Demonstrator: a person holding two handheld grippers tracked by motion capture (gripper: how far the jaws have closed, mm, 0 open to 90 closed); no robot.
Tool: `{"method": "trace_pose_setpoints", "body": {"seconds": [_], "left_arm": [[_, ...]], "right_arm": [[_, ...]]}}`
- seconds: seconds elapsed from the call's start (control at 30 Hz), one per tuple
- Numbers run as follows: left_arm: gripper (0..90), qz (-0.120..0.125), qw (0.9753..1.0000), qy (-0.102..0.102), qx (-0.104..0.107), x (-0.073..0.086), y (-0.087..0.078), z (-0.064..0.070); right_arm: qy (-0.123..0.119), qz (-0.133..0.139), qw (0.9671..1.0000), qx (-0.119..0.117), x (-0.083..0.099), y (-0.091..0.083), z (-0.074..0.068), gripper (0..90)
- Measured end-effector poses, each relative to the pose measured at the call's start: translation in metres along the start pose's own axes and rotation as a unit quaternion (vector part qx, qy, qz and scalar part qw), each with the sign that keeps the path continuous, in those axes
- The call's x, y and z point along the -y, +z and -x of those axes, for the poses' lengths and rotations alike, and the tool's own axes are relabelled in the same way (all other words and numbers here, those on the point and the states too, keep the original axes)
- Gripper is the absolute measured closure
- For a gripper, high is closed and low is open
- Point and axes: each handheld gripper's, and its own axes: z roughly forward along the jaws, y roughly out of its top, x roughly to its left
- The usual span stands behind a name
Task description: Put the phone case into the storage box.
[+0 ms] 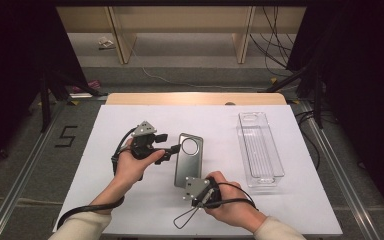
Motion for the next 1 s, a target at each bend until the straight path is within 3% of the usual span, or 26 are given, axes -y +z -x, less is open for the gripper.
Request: {"method": "trace_pose_setpoints", "body": {"seconds": [0.23, 0.37, 0.5, 0.63, 1.0], "left_arm": [[37.9, -0.011, 0.9998, -0.012, 0.014, -0.001, 0.008, -0.001], [40.3, -0.019, 0.9995, -0.025, 0.009, 0.0, 0.011, -0.004], [43.0, -0.026, 0.9985, -0.044, 0.018, 0.003, 0.013, -0.006], [45.9, -0.03, 0.998, -0.049, 0.024, 0.003, 0.015, -0.007], [65.5, -0.025, 0.995, -0.085, 0.045, 0.004, 0.014, -0.006]], "right_arm": [[-0.005, -0.002, 1.0, 0.0, -0.002, 0.002, -0.003, 89.4], [-0.013, -0.003, 0.9999, 0.004, -0.003, 0.002, -0.003, 89.4], [-0.015, 0.001, 0.9999, 0.009, -0.005, 0.002, -0.004, 89.4], [-0.018, -0.001, 0.9998, 0.006, -0.004, 0.002, -0.004, 89.4], [-0.022, -0.001, 0.9997, 0.004, -0.003, 0.004, -0.005, 89.4]]}}
